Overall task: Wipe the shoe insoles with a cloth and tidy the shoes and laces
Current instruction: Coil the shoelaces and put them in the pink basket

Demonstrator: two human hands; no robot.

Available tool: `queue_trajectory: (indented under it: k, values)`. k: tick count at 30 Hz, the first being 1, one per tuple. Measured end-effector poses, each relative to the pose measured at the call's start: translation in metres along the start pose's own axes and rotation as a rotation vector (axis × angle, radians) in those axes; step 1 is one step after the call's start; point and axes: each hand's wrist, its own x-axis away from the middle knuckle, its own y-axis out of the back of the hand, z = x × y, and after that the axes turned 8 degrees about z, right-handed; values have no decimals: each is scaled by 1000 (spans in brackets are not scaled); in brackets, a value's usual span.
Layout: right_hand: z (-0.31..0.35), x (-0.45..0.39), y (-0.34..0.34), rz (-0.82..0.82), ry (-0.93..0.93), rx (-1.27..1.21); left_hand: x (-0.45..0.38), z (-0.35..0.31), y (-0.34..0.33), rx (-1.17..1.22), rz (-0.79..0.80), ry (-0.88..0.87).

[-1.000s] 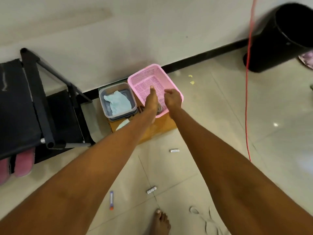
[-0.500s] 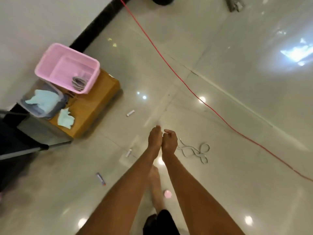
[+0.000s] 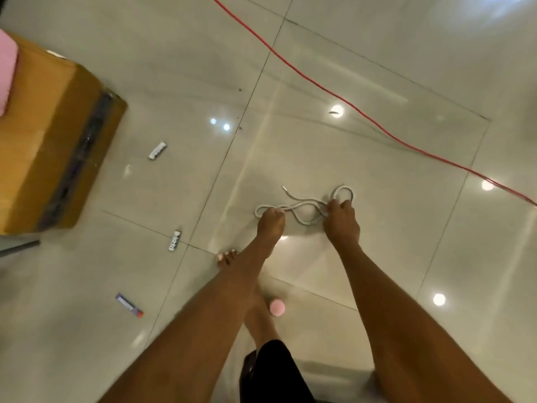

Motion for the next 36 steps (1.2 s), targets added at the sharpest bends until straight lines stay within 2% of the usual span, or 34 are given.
queue_trajectory:
  k: [3, 6, 8, 12, 13, 15, 19, 22, 25, 28, 32, 36]
  values:
    - [1, -9, -1, 19, 80, 123, -5, 7, 7, -34, -1, 5]
    - [8, -1, 6, 44, 57, 5, 14, -2, 15, 10, 16, 20]
    - [23, 18, 20, 115, 26, -259, 35, -13, 22, 26, 39, -2]
    - [76, 96, 63, 278, 1, -1048, 92, -47, 33, 51, -4, -88]
    - [90, 118, 74, 296, 25, -1170, 109, -60, 35, 48, -8, -73]
    - [112, 157, 95, 323, 99, -1239, 140, -79, 39, 13, 15, -46]
    - [141, 214, 128, 375, 263, -1244, 203, -104, 63, -136, 51, -103]
    - [159, 236, 144, 392, 382, -1132, 237, -108, 95, -243, 62, -138]
    - [172, 232, 148, 285, 504, -757, 248, -113, 131, -236, 104, -178]
    - [192, 222, 141, 322, 652, -470, 248, -116, 164, -71, 198, -313]
    - [227, 202, 141, 345, 697, -404, 229, -117, 199, 0, 259, -468]
    - [243, 184, 153, 364, 718, -407, 215, -111, 230, -73, 259, -561]
